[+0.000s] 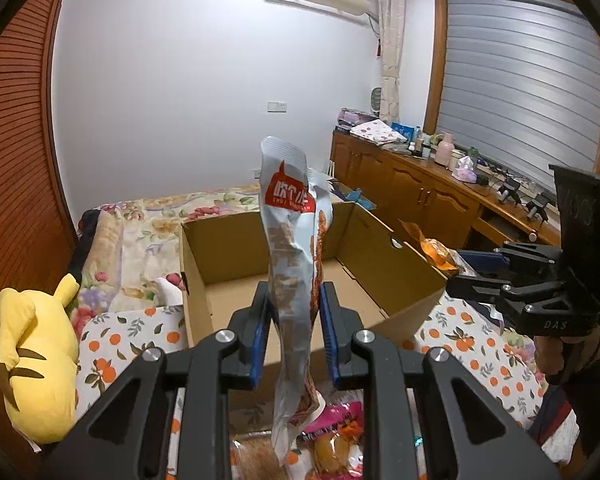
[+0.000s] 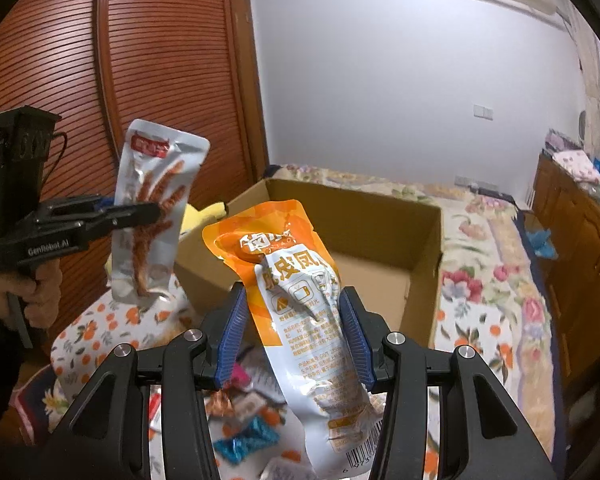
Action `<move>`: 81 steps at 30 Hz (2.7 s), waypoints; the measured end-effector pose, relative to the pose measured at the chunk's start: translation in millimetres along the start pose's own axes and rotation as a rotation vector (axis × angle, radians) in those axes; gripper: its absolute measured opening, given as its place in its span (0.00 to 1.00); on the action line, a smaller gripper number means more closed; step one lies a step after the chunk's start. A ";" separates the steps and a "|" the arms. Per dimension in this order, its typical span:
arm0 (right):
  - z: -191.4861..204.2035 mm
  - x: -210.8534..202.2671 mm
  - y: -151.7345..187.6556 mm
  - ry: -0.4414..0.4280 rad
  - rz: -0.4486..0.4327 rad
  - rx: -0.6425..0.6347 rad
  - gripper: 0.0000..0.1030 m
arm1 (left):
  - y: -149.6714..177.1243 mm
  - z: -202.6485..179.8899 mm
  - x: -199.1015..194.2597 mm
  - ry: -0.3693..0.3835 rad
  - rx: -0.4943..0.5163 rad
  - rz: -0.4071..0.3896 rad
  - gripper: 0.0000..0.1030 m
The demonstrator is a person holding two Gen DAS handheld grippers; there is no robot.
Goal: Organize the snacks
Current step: 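Carry both packets over the box and open both tools to drop them, then grasp the clear rice-cake pack with the left tool while the right tool grasps the silver sachet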
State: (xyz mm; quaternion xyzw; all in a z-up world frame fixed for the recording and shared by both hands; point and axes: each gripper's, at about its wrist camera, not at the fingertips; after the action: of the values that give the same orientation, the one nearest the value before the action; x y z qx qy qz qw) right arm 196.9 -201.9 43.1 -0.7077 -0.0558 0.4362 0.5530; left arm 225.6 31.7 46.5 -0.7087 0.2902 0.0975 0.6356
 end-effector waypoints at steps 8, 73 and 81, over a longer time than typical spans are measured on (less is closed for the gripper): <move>2.5 34.4 -28.0 0.051 0.004 -0.033 0.46 | -13.6 4.8 14.4 -0.025 -0.009 -0.025 0.20; 22.2 10.9 162.5 0.097 0.212 0.086 0.65 | 139.8 11.7 18.1 -0.072 -0.023 0.176 0.75; 17.6 21.7 177.0 0.125 0.269 0.099 0.70 | 156.0 26.5 35.9 -0.107 -0.051 0.229 0.75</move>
State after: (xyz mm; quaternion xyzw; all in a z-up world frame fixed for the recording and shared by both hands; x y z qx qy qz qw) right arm 126.8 -244.4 -116.2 -0.7066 0.0955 0.4636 0.5261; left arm 177.4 43.1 -108.0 -0.6807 0.3322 0.2144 0.6167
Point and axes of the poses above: each gripper's, at about its wrist camera, not at the fingertips, and x roughly the way its jaws point, z to its left, y to its underside, and after that the axes turned 5 degrees about -x, right-handed
